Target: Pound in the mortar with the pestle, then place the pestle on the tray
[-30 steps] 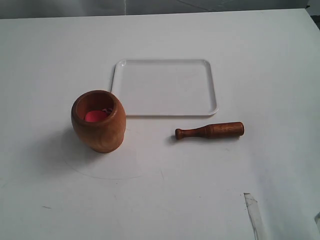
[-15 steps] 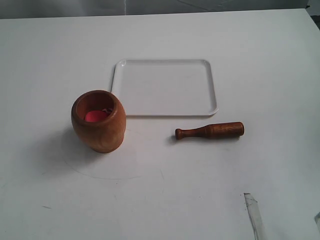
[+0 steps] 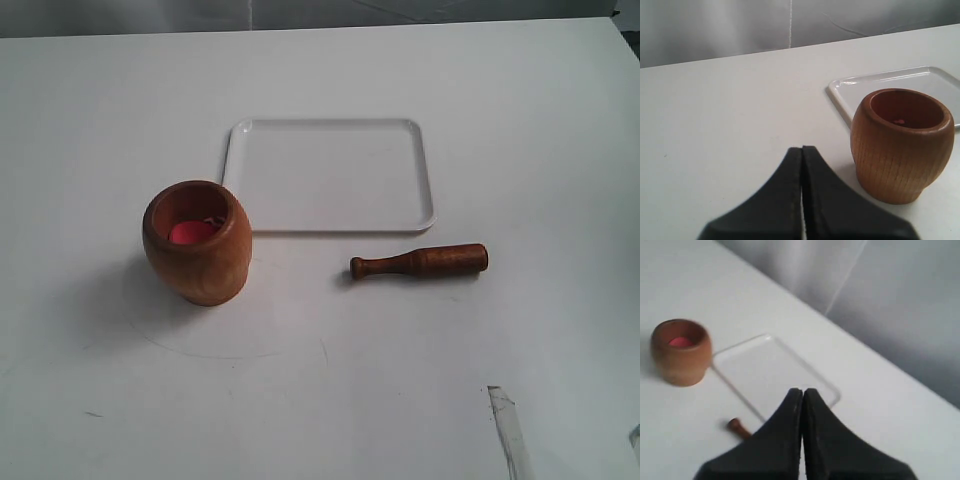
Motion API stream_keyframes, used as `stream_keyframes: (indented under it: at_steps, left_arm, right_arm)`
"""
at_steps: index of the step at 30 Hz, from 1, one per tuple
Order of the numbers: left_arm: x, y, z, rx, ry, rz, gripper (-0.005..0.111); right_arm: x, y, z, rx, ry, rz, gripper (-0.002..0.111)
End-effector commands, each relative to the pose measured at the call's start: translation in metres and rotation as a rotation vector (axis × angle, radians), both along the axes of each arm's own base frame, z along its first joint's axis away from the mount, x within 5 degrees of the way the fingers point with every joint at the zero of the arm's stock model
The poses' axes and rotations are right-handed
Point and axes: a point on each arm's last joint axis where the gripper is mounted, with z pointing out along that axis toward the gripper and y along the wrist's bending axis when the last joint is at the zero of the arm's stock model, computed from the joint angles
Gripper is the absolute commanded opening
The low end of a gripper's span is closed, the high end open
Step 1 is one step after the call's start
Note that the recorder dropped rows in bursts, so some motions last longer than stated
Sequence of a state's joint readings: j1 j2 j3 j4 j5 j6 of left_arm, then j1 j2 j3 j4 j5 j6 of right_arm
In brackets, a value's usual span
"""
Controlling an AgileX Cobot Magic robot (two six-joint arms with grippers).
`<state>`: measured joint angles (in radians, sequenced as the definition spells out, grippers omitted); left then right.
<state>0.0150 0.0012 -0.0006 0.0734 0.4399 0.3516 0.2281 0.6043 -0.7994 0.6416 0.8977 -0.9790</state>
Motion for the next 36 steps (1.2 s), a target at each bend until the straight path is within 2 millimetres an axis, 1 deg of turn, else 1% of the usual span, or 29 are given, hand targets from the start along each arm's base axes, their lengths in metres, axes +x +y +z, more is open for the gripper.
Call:
stream_keyframes:
  at_steps: [1,2,5,8,11,16,21,24,28,30,32,36]
  left_arm:
    - [0.0,-0.001,0.0,-0.015,-0.004,-0.006,0.0]
    - [0.0,-0.001,0.0,-0.015,-0.004,-0.006,0.0]
    - [0.0,-0.001,0.0,-0.015,-0.004,-0.006,0.0]
    - [0.0,-0.001,0.0,-0.015,-0.004,-0.006,0.0]
    - [0.0,-0.001,0.0,-0.015,-0.004,-0.006,0.0]
    - [0.0,-0.001,0.0,-0.015,-0.004,-0.006,0.0]
    - [0.0,-0.001,0.0,-0.015,-0.004,-0.006,0.0]
    - [0.0,-0.001,0.0,-0.015,-0.004,-0.006,0.0]
    - [0.0,-0.001,0.0,-0.015,-0.004,-0.006,0.0]
    - [0.0,-0.001,0.0,-0.015,-0.004,-0.006,0.0]
    - [0.0,-0.001,0.0,-0.015,-0.004,-0.006,0.0]
    - [0.0,-0.001,0.0,-0.015,-0.004,-0.006,0.0]
  right_arm:
    - [0.037,0.015,-0.012,-0.079,0.239,0.119,0.0]
    - [0.046,0.018,-0.016,-0.09,0.282,0.134,0.0]
    - [0.069,0.028,-0.037,-0.174,0.37,0.188,0.0]
    - [0.087,0.043,-0.061,-0.294,0.432,0.236,0.0]
    - [0.104,0.062,-0.088,-0.409,0.462,0.28,0.0]
    - [0.12,0.097,-0.132,-0.544,0.475,0.366,0.0]
    - [0.125,0.121,-0.165,-0.655,0.452,0.429,0.0]
    - [0.128,0.128,-0.174,-0.658,0.434,0.431,0.0]
    - [0.128,0.129,-0.173,-0.653,0.428,0.426,0.0]
    - [0.128,0.128,-0.174,-0.656,0.437,0.431,0.003]
    - [0.127,0.128,-0.174,-0.655,0.44,0.431,0.011]
    - [0.132,0.13,-0.172,-0.634,0.396,0.407,0.036]
